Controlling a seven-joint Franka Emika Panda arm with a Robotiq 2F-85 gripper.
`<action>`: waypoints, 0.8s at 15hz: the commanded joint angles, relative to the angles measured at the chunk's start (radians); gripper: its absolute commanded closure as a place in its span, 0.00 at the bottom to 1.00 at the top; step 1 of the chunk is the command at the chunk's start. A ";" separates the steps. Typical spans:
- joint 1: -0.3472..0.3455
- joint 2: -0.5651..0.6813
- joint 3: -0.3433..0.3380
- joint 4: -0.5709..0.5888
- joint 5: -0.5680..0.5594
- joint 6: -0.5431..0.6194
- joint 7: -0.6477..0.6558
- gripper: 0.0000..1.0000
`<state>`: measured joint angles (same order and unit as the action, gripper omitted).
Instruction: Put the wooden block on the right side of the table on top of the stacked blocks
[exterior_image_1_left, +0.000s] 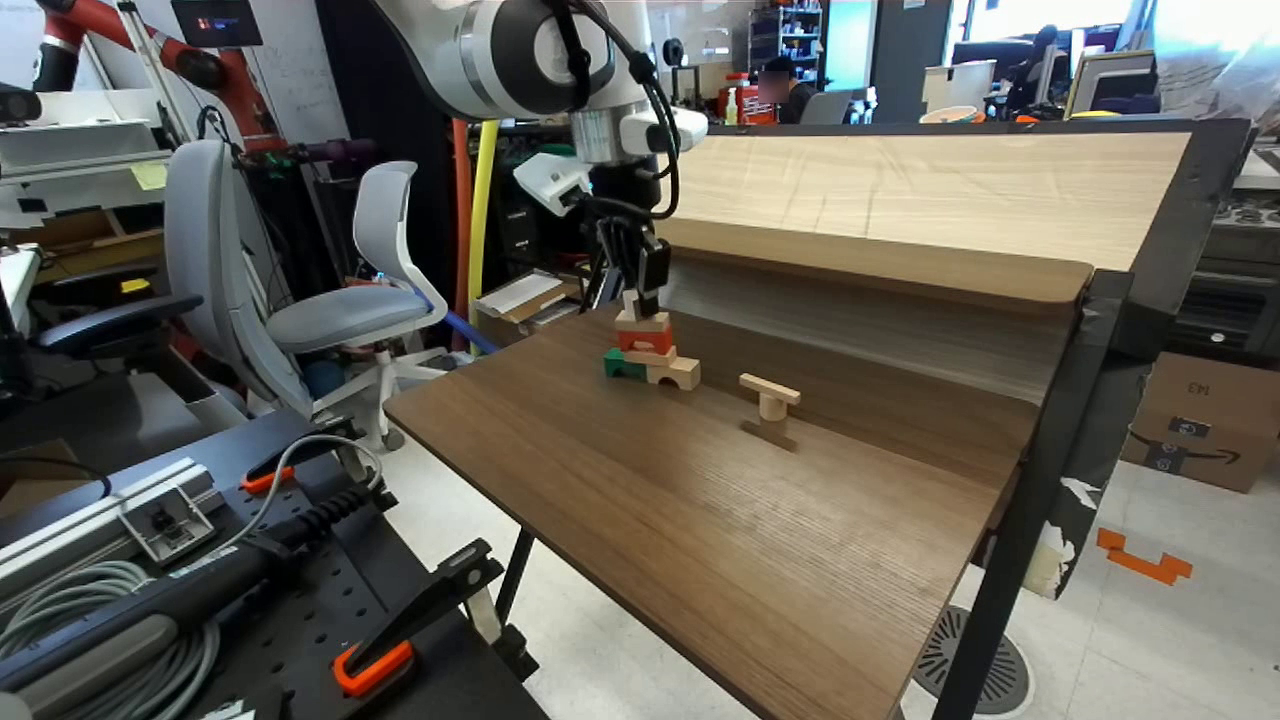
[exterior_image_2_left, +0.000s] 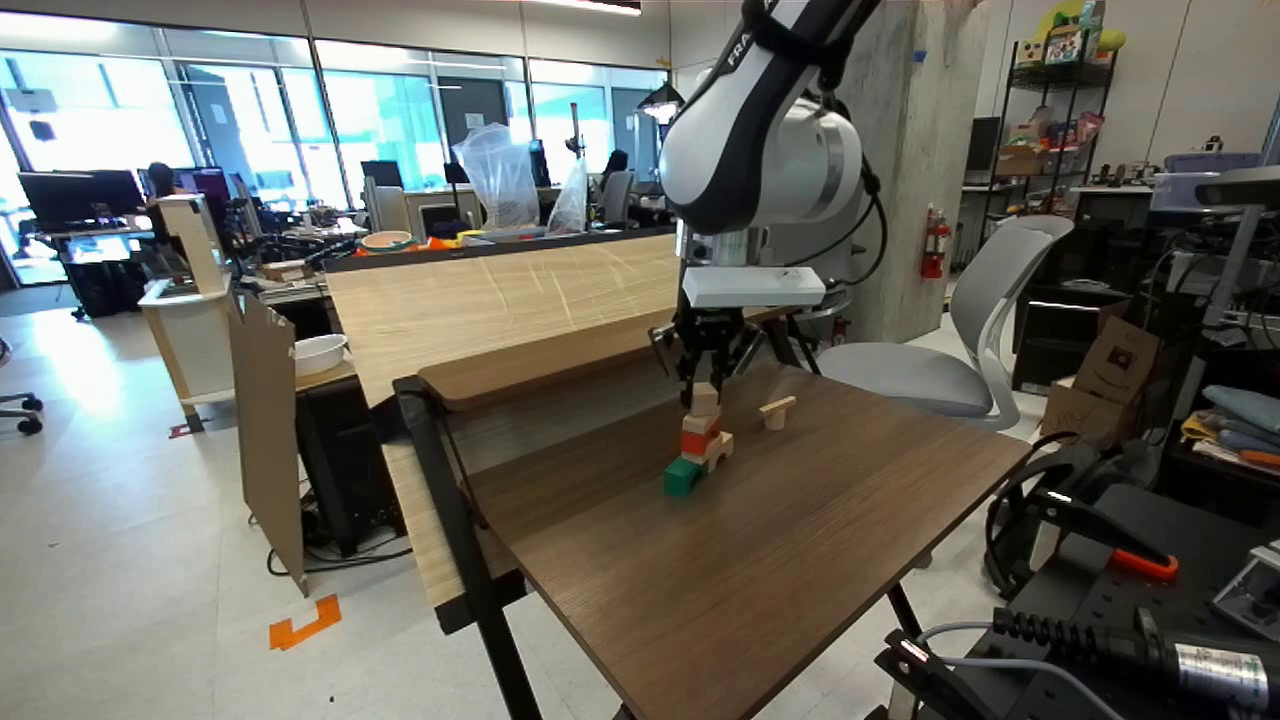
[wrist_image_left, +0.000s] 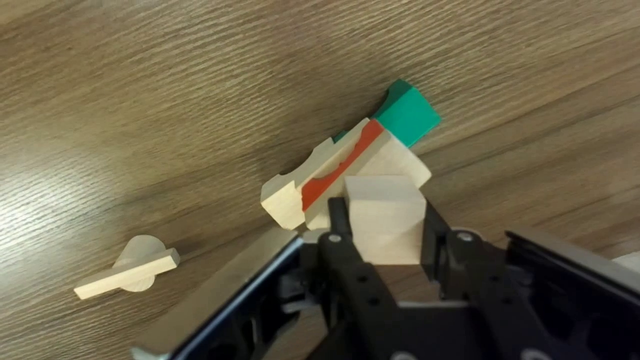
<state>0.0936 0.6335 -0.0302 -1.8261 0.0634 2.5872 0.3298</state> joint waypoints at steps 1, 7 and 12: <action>0.026 0.033 -0.026 0.070 -0.009 -0.079 0.036 0.40; 0.019 0.043 -0.017 0.100 0.000 -0.105 0.036 0.01; 0.023 -0.010 -0.028 0.059 -0.020 -0.133 0.029 0.00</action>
<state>0.0989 0.6610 -0.0362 -1.7549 0.0620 2.5050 0.3512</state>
